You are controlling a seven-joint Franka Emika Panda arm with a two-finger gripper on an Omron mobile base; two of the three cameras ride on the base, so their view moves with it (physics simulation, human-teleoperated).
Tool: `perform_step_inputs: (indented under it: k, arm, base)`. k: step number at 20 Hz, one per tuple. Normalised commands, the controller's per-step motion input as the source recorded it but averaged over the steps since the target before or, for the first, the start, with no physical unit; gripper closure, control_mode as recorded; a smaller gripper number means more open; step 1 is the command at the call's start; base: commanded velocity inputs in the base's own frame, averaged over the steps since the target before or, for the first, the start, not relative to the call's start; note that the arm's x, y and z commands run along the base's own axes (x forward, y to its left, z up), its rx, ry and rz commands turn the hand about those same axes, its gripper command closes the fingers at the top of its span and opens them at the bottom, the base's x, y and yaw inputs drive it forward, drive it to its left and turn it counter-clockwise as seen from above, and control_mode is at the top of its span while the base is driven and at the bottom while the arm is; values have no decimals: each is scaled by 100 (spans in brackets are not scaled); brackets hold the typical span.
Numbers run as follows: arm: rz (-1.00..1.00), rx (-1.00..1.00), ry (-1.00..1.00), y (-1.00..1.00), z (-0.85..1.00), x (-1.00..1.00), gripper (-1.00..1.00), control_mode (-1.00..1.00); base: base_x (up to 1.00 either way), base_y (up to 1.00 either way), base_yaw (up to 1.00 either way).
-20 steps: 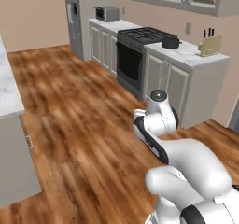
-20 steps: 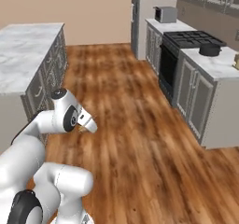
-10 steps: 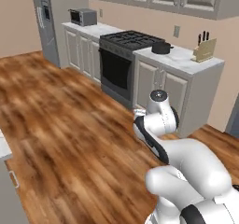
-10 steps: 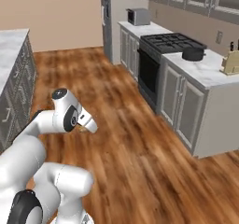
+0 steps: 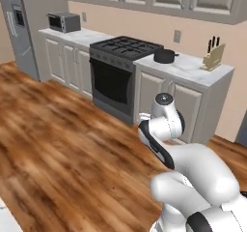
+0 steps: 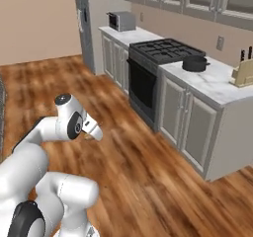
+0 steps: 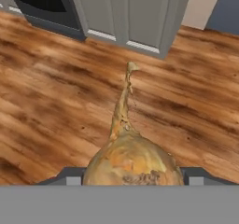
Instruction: Turn on the sink faucet. Then move the onion from the counter to the sink. Turn off the sink. Move the vegetable from the sink to the pot next to the stove. Finally move the pot to the front right burner.
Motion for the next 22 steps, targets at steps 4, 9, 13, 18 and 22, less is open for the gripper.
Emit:
perform_step_inputs:
  k: [4, 9, 13, 18, 22]
  arm:
    - [0, 0, 0, 0, 0, 0, 100, 100]
    - [0, 0, 0, 0, 0, 0, 100, 100]
    - [0, 0, 0, 0, 0, 0, 100, 100]
    - [0, 0, 0, 0, 0, 0, 100, 100]
    - [0, 0, 0, 0, 0, 0, 100, 100]
  base:
    - [88, 47, -35]
    - [80, 23, -38]
    - [79, 2, -31]
    - [68, 2, -30]
    - [53, 27, -34]
